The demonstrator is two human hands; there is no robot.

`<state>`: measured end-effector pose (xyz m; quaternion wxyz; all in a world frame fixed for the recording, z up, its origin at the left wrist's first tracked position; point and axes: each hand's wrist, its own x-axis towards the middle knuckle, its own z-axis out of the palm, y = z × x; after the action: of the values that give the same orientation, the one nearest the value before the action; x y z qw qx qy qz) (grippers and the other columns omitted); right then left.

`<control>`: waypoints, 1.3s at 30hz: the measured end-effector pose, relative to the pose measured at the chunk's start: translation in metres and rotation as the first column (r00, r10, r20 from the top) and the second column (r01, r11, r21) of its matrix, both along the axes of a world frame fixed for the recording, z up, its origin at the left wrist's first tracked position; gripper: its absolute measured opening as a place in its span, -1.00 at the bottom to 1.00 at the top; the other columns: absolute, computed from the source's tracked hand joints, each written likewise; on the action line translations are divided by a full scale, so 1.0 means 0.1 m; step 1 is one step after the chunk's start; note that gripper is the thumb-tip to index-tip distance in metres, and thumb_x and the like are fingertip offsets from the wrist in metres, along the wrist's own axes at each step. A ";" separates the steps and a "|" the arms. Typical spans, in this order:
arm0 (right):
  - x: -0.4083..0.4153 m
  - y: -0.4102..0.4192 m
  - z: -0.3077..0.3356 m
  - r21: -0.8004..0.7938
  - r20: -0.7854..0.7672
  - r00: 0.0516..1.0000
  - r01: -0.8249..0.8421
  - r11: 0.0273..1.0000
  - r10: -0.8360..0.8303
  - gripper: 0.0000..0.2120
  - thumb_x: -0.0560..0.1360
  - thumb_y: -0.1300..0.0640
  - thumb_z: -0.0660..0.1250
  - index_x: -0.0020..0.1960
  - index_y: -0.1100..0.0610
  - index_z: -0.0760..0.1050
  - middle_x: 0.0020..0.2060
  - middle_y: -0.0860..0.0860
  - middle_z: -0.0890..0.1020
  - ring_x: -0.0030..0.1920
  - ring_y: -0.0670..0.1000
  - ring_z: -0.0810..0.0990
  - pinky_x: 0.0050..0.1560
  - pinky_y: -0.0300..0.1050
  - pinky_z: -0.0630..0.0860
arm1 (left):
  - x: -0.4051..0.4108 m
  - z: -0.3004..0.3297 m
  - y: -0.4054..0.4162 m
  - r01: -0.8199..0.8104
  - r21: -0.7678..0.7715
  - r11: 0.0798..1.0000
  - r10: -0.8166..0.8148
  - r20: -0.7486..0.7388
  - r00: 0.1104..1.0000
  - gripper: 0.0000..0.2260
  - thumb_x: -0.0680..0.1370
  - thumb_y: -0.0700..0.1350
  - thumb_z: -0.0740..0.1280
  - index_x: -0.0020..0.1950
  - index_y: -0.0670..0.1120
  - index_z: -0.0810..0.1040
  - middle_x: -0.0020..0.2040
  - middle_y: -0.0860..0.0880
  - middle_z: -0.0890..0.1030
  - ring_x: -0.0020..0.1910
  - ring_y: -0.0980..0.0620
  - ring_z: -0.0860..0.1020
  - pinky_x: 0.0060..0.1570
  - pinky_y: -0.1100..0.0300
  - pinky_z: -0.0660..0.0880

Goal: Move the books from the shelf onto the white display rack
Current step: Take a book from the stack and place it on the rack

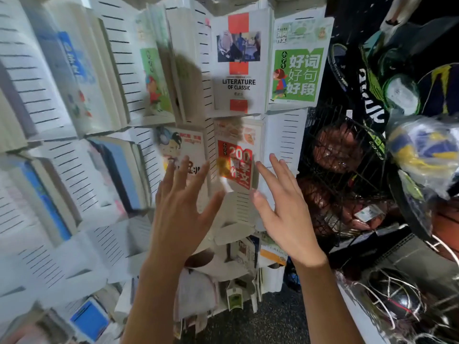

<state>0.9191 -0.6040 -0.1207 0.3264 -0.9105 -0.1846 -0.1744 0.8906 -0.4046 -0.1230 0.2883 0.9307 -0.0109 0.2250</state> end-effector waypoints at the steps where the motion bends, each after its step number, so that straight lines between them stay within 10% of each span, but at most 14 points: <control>1: -0.11 0.02 0.00 -0.010 0.000 1.000 -0.020 1.000 0.020 -0.36 0.58 -0.35 -0.09 0.59 -0.13 0.10 0.60 -0.15 0.01 0.58 -0.15 -0.13 0.58 0.04 -0.01 | -0.15 0.02 0.01 -0.025 -0.022 0.999 0.025 -0.004 1.000 -0.36 0.52 0.42 -0.04 0.57 0.24 0.15 0.64 0.06 0.01 0.61 0.02 -0.13 0.53 -0.15 0.00; 17: -2.14 1.19 -0.17 0.149 -0.077 0.880 -0.455 0.878 0.469 -0.36 0.55 -0.28 0.06 0.54 0.00 0.29 0.58 0.00 0.18 0.59 0.01 0.07 0.51 0.21 0.19 | -3.09 -0.04 0.81 -0.460 -0.072 0.885 0.448 -0.140 0.883 -0.33 0.50 0.42 -0.02 0.57 0.22 0.21 0.62 0.11 0.02 0.60 0.13 -0.13 0.56 0.02 -0.08; 25: -3.18 2.29 -0.05 0.099 -0.063 0.761 -0.639 0.763 0.645 -0.39 0.55 -0.36 0.05 0.53 -0.16 0.23 0.57 -0.21 0.08 0.56 -0.22 -0.05 0.47 -0.30 -0.05 | -4.43 -0.01 1.69 -0.636 -0.061 0.769 0.630 -0.094 0.771 -0.28 0.52 0.47 -0.08 0.58 0.15 0.22 0.63 0.00 0.09 0.61 0.05 -0.05 0.57 -0.03 0.01; 39: -5.63 5.18 -0.07 0.121 -0.025 0.576 -0.810 0.574 0.817 -0.34 0.52 -0.37 -0.01 0.51 -0.09 0.29 0.57 -0.13 0.13 0.56 -0.10 0.09 0.48 0.16 0.26 | -7.10 -0.01 3.91 -0.842 -0.094 0.530 0.841 -0.067 0.537 -0.33 0.53 0.41 -0.04 0.58 0.16 0.22 0.63 0.01 0.09 0.61 0.07 -0.10 0.58 0.02 -0.02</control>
<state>0.3565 -0.0859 -0.1276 0.4204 -0.7133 -0.5604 0.0217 0.1811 -0.0132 -0.1239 0.1976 0.8042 0.4530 0.3301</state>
